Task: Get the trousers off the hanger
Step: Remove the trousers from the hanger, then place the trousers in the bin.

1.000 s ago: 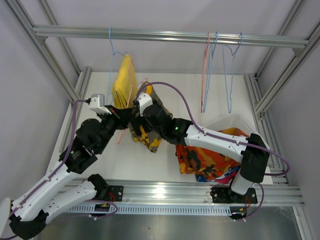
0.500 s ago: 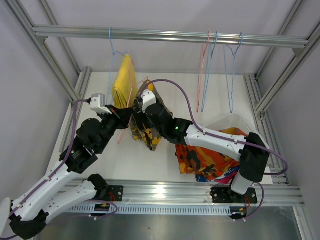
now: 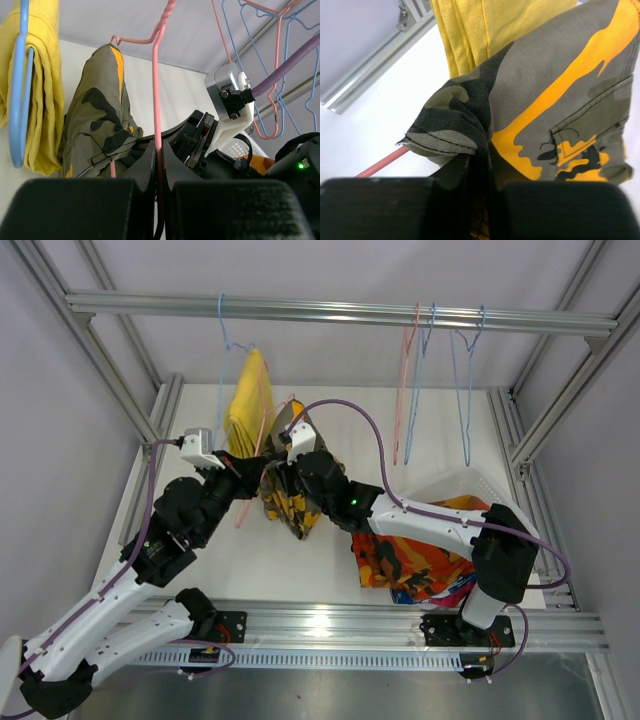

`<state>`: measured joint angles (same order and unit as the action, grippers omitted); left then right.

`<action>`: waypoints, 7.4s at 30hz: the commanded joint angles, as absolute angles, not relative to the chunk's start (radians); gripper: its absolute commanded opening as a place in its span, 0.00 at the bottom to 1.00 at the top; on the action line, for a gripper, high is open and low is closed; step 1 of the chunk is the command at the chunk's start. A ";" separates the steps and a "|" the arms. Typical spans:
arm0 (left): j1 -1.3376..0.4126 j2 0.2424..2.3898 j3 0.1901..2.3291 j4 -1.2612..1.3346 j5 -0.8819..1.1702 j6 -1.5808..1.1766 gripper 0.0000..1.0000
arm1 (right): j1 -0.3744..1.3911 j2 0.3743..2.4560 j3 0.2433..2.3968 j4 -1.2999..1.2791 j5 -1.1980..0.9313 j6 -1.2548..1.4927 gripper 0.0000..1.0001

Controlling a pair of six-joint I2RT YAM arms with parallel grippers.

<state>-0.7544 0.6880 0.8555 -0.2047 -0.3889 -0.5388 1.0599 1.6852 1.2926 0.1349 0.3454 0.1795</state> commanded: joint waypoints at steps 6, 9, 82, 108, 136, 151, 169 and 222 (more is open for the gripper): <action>-0.761 0.666 0.871 -0.095 -0.376 -0.517 0.01 | 1.028 1.628 1.262 0.276 0.324 0.247 0.00; -0.761 0.663 0.871 -0.097 -0.380 -0.514 0.01 | 1.026 1.615 1.264 0.259 0.327 0.249 0.00; -0.761 0.678 0.874 -0.097 -0.365 -0.502 0.01 | 1.103 1.727 1.230 0.288 0.545 0.273 0.48; -0.761 0.684 0.874 -0.097 -0.351 -0.506 0.01 | 1.132 1.697 1.279 0.422 0.736 0.109 0.00; -0.761 0.762 0.873 -0.104 -0.339 -0.518 0.01 | 1.219 1.417 1.676 0.083 0.759 -0.175 0.00; -0.762 0.825 0.888 -0.123 -0.341 -0.505 0.01 | 1.465 1.180 1.606 0.120 1.026 -0.445 0.00; -0.799 0.830 0.899 -0.138 -0.380 -0.479 0.00 | 1.502 0.657 1.138 -0.650 1.310 0.271 0.00; -0.948 0.828 0.905 -0.135 -0.500 -0.390 0.01 | 1.089 0.454 1.075 -1.312 1.333 1.140 0.56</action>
<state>-0.9337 0.8375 0.8585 -0.1673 -0.4717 -0.4160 1.0916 0.4408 1.0405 -1.3594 1.2713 1.1950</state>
